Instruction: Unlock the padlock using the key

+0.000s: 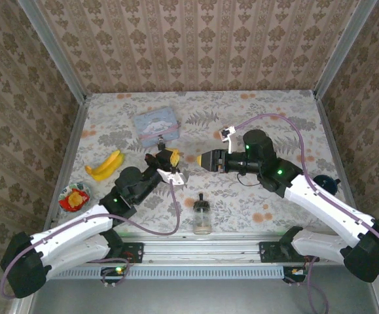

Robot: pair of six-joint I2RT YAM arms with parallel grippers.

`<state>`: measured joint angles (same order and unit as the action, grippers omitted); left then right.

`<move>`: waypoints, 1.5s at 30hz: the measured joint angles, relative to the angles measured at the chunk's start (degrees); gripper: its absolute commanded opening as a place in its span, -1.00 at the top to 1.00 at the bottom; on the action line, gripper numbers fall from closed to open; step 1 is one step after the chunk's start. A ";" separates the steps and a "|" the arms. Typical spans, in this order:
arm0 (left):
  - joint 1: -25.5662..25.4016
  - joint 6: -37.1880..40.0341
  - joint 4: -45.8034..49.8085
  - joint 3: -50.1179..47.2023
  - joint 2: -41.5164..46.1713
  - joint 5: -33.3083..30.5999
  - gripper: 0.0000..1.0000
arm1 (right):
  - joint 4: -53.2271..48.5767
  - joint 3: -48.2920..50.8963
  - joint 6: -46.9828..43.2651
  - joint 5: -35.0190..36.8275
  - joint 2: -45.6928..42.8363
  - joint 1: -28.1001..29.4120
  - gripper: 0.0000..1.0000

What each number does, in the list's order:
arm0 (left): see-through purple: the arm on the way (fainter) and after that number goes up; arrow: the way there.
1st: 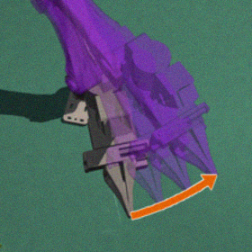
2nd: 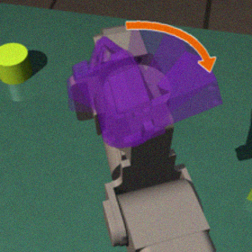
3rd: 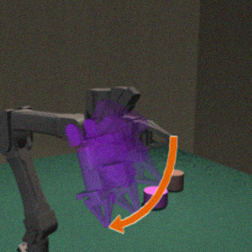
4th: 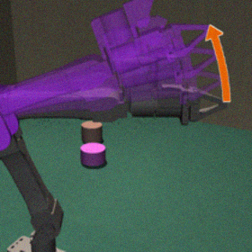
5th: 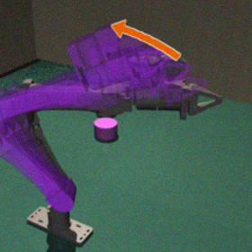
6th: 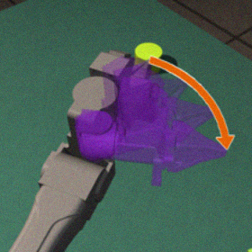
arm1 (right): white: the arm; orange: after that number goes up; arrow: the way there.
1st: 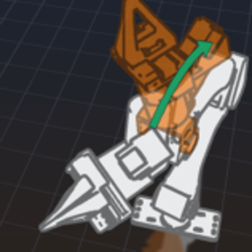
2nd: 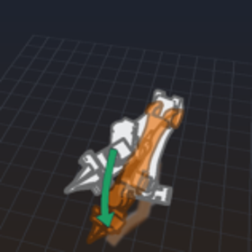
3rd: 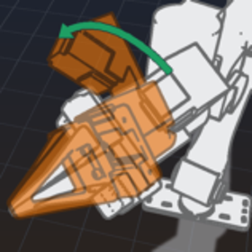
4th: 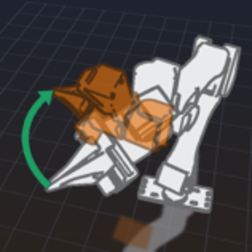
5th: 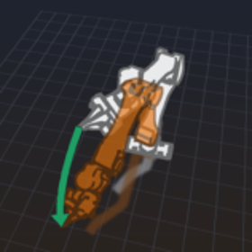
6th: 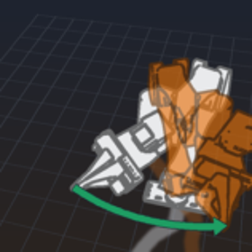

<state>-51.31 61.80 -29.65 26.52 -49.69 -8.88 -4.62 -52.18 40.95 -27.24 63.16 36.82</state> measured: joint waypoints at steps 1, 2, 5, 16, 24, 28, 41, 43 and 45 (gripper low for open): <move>-0.04 0.00 -0.15 0.00 0.20 0.00 1.00 | 0.70 0.20 0.42 -0.31 -0.11 0.17 -0.03; -0.13 0.00 -0.28 -0.02 0.35 0.00 1.00 | 1.38 0.24 1.03 -0.46 -0.11 0.39 -0.02; -0.44 0.00 -0.46 -0.04 0.70 -0.13 1.00 | 3.28 0.31 2.34 -0.70 -0.11 1.55 0.01; -0.85 -0.31 -4.66 -3.06 3.67 1.09 1.00 | 2.95 -0.33 7.28 1.42 0.66 4.35 0.19; -1.40 -0.09 -9.03 -3.98 3.54 2.40 1.00 | 0.04 -3.15 7.67 2.47 0.66 4.61 0.09; -3.43 2.58 -12.39 -4.04 1.36 2.21 1.00 | -0.87 -5.66 7.19 2.47 0.66 4.61 0.04; -7.54 15.23 -23.43 -1.73 -7.63 -0.42 1.00 | -6.60 -8.61 2.27 4.83 0.52 4.61 -0.02; -7.54 15.91 -24.50 -1.73 -7.69 -0.66 1.00 | -7.63 -8.61 1.79 5.90 0.13 4.61 0.02; -7.54 16.28 -25.29 -1.73 -7.69 -1.01 1.00 | -7.74 -8.61 1.27 6.25 -0.28 4.55 0.06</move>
<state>-58.85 78.08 -54.94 24.80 -57.39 -9.89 -12.36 -60.80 42.22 -20.99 62.87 41.36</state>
